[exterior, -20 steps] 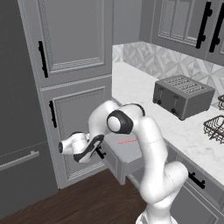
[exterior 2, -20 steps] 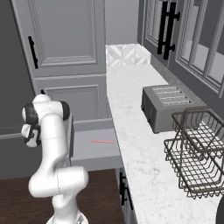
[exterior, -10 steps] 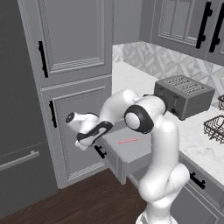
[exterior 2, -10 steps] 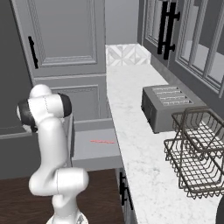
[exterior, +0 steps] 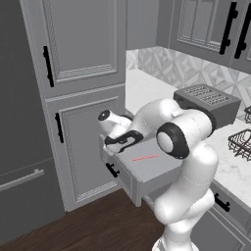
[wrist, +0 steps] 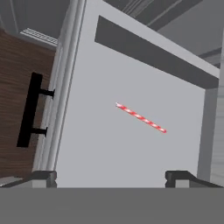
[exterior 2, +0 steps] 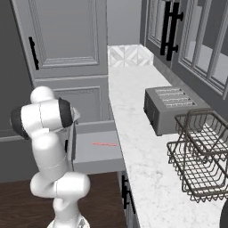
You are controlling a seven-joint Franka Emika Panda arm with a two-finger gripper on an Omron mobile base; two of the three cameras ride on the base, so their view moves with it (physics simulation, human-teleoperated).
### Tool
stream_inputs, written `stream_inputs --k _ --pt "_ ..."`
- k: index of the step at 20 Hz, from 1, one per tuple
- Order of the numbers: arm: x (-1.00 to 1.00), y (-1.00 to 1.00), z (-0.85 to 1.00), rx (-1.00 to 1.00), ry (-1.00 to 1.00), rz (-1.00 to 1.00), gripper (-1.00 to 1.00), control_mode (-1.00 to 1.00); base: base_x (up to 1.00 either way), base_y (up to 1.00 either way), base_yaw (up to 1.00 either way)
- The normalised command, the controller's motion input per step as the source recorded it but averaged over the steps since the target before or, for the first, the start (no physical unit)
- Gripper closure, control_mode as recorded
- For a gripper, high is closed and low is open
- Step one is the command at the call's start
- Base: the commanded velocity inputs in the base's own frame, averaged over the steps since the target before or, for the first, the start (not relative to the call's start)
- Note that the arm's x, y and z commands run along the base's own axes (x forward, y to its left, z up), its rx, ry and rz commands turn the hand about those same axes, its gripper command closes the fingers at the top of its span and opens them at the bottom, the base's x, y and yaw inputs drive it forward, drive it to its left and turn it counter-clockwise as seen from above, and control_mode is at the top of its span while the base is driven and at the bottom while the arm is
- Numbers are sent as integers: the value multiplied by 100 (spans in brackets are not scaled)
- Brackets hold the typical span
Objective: Take a straw from the drawer in front and place it inside the glass cup on the dining counter.
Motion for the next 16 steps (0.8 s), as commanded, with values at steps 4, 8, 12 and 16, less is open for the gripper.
stream_inputs --k 4,8,12,16 --pt "37 -64 0 14 7 0 -100 -100 0 0 0" --pt "31 -47 -9 21 13 0 -100 -100 0 0 0" --pt "21 -14 -46 17 13 0 -100 -100 0 0 0" --pt "9 0 -58 13 4 0 -100 -100 0 0 0"
